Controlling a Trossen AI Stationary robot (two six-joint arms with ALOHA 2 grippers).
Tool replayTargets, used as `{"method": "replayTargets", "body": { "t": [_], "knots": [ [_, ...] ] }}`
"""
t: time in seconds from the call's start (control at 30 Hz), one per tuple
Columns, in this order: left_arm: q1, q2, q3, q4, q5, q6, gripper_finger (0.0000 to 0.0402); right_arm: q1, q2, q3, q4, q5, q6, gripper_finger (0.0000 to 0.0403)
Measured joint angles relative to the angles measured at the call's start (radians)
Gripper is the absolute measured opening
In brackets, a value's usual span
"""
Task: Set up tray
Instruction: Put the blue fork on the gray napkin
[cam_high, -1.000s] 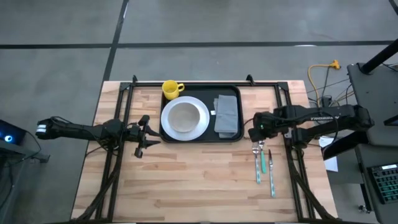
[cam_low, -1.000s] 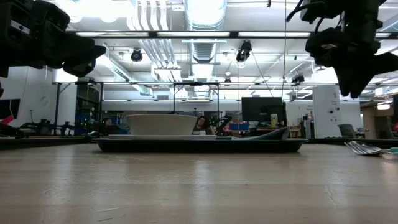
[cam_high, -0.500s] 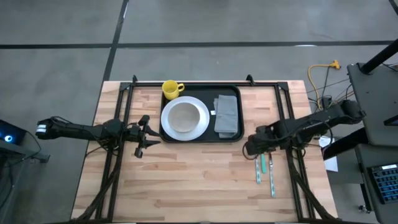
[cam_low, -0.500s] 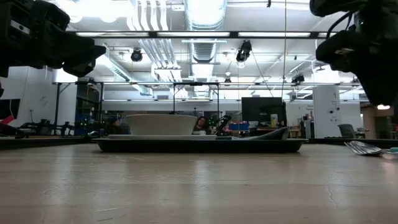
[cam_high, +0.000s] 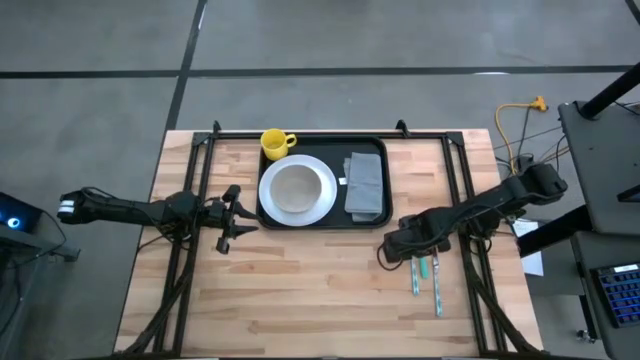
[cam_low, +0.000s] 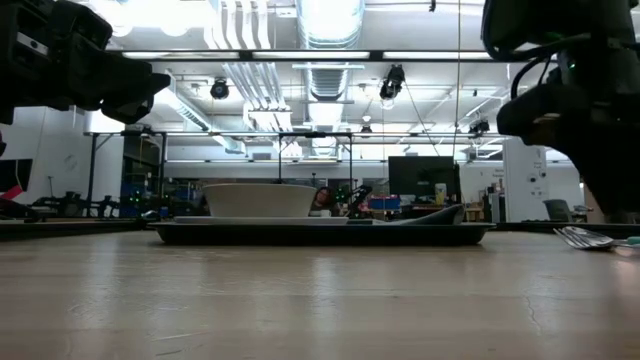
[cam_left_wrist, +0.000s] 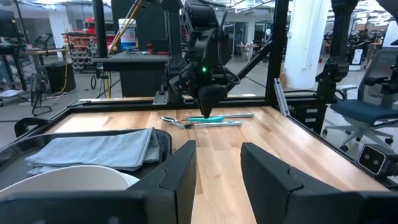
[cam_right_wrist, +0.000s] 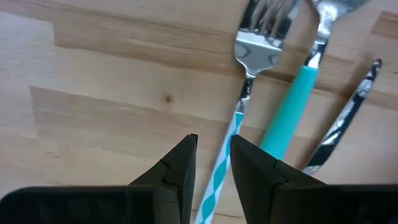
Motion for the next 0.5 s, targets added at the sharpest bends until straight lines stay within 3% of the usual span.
{"method": "replayTargets", "body": {
  "t": [0.5],
  "knots": [
    [0.000,0.000,0.000,0.000,0.000,0.000,0.0108,0.061,0.010,-0.018,0.032,0.020,0.080,0.0072]
  ]
}}
